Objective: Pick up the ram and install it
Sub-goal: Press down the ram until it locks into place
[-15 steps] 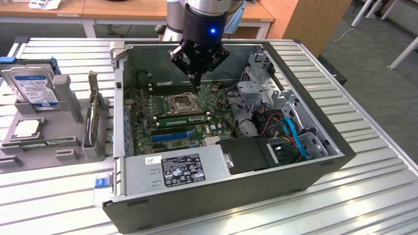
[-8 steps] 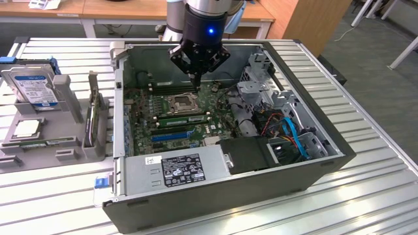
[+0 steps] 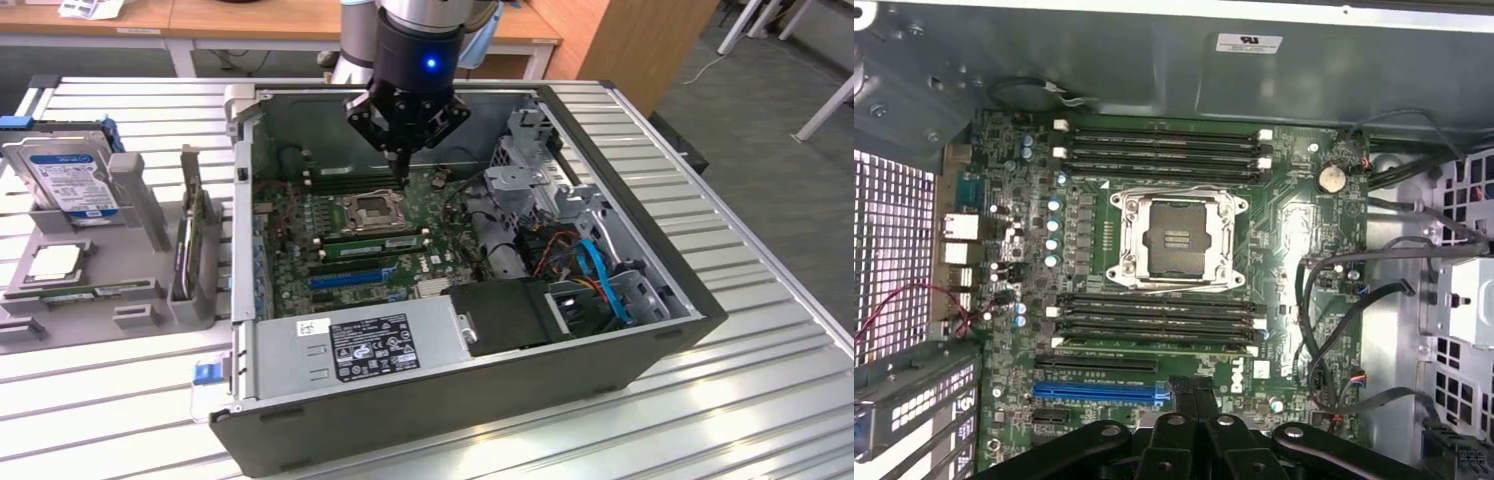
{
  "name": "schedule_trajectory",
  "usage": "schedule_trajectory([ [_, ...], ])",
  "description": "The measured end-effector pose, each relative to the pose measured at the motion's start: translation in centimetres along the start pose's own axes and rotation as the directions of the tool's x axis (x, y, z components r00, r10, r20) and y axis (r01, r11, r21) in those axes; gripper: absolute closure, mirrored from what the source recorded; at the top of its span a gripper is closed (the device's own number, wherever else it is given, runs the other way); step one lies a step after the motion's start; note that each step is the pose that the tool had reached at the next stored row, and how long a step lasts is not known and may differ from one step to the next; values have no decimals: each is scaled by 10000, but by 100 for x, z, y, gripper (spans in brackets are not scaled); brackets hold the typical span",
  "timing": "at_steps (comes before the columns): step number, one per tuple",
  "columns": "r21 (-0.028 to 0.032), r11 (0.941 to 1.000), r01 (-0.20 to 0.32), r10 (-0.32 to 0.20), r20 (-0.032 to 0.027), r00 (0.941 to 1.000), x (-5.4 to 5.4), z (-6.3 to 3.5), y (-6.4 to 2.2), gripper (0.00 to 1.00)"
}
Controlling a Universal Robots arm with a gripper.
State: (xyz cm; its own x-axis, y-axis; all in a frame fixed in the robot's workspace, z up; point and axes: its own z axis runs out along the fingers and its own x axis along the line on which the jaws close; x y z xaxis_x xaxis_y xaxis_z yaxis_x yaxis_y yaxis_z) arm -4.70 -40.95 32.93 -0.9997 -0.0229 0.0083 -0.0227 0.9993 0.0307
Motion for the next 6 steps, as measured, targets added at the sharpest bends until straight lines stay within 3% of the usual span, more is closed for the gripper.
schedule_trajectory([
  [6,4,10000,0,0,-5,10000,-1,0,0,90],
])
